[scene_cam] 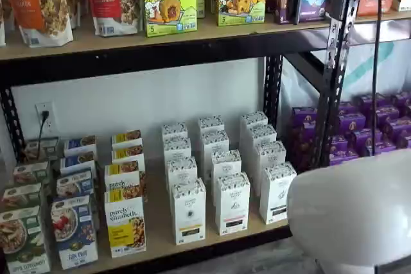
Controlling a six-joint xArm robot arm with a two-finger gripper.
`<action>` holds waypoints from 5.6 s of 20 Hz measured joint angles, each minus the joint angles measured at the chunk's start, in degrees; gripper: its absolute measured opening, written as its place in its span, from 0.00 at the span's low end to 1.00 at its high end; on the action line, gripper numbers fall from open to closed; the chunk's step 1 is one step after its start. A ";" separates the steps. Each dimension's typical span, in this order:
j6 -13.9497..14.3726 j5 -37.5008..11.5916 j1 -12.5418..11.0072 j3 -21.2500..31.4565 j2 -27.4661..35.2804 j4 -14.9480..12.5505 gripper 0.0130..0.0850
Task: Pick up the white box with a yellow strip in the middle, on the bottom shelf, the fourth box from the left
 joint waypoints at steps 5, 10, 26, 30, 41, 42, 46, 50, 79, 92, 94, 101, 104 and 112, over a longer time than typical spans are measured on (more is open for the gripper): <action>-2.19 7.68 -6.43 -3.33 4.19 7.57 1.00; -2.18 7.04 -6.13 -2.94 4.21 7.36 1.00; -1.16 -3.64 -3.05 2.89 0.57 5.61 1.00; 0.03 -7.58 -1.09 5.70 -0.95 4.54 1.00; 2.22 -17.41 2.18 16.06 -3.99 3.49 1.00; 2.51 -18.07 2.56 16.94 -4.06 3.32 1.00; 4.45 -23.66 5.03 22.59 -5.16 2.16 1.00; 6.72 -29.02 7.62 27.20 -5.27 1.19 1.00; 17.23 -61.54 18.59 39.06 13.88 -1.17 1.00; 15.08 -73.57 16.83 37.32 29.55 -0.88 1.00; 15.40 -74.58 16.70 36.05 32.88 -1.50 1.00; 11.75 -81.84 15.40 34.34 41.25 1.17 1.00; 11.07 -85.09 14.91 33.96 44.48 1.15 1.00; 10.33 -92.16 13.22 32.41 52.55 -0.19 1.00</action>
